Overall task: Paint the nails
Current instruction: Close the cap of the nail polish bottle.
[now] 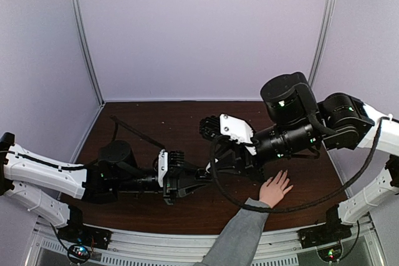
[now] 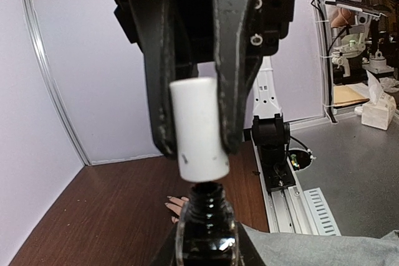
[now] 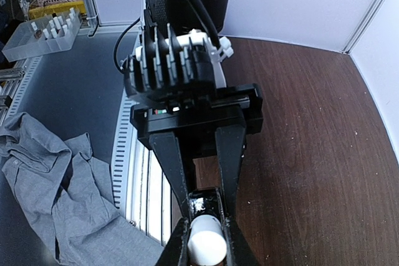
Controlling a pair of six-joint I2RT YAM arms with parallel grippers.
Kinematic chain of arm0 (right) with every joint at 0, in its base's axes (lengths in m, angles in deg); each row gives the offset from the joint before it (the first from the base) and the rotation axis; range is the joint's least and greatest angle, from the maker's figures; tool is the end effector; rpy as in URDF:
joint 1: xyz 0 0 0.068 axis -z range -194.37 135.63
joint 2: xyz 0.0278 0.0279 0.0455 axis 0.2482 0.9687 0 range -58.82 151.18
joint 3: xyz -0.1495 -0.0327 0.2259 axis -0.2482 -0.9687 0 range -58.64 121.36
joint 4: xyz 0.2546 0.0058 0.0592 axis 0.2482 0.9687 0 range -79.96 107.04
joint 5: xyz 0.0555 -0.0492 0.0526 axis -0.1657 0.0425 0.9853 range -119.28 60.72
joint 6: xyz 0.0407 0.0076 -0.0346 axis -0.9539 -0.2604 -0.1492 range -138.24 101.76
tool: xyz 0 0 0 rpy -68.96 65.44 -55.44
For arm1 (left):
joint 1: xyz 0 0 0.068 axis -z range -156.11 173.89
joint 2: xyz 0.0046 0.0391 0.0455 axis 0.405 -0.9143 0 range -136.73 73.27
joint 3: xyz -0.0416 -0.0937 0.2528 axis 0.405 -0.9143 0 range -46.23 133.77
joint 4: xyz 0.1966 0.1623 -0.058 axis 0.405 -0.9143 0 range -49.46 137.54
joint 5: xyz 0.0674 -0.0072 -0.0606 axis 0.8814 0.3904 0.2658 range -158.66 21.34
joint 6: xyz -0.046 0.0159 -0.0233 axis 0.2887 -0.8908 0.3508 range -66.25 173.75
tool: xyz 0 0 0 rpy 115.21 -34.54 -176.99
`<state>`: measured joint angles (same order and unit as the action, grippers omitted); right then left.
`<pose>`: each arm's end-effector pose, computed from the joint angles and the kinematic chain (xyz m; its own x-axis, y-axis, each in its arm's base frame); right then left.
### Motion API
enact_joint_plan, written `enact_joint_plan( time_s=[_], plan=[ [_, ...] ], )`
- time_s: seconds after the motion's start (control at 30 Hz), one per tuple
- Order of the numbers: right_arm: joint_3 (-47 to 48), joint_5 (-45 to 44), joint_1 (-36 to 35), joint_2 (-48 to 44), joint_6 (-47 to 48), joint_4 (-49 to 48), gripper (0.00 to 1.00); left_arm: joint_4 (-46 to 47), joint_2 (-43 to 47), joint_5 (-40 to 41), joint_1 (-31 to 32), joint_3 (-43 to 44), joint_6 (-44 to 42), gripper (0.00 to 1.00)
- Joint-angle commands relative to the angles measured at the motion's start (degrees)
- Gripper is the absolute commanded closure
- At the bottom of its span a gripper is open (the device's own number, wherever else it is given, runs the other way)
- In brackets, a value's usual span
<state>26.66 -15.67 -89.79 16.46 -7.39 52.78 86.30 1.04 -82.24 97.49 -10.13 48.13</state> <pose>0.0610 0.2684 0.4118 0.0529 -0.5239 -0.8502 -0.9984 -0.0464 -0.0335 0.0713 -0.2722 0.2738 0.1108 -0.0390 -0.9931 0.9926 0.0535 0.1086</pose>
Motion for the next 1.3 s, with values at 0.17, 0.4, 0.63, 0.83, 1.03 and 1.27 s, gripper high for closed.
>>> enact_joint_plan(
  time_s=[0.17, 0.4, 0.63, 0.83, 1.03, 1.27],
  plan=[
    [-1.10, -2.31, -0.26, 1.20, 1.53, 1.82, 1.00, 2.17, 1.00, 1.33, 0.31, 1.88, 1.04, 1.00],
    [-1.23, -3.29, -0.26, 2.55, 3.05, 1.51, 1.00, 2.53, 0.18, 0.75, 0.31, 3.01, 1.84, 1.00],
    [-2.13, -1.21, -0.26, 2.85, 6.15, 2.06, 1.00, 2.72, 0.98, -2.74, 0.31, 3.65, 2.33, 1.00],
    [-3.23, -7.09, -0.13, 3.45, 5.04, -0.15, 1.00, 4.28, 1.84, 0.72, 0.31, 4.05, 3.44, 1.00],
    [-2.14, -14.02, 1.69, 5.52, -1.12, -1.70, 1.00, 6.61, 2.17, 12.46, 0.31, 3.95, 2.17, 1.00],
    [-0.25, -21.53, 2.72, 7.99, -8.35, -4.99, 1.00, 12.20, -1.18, 25.29, 0.31, 4.45, 0.72, 1.00]
  ],
)
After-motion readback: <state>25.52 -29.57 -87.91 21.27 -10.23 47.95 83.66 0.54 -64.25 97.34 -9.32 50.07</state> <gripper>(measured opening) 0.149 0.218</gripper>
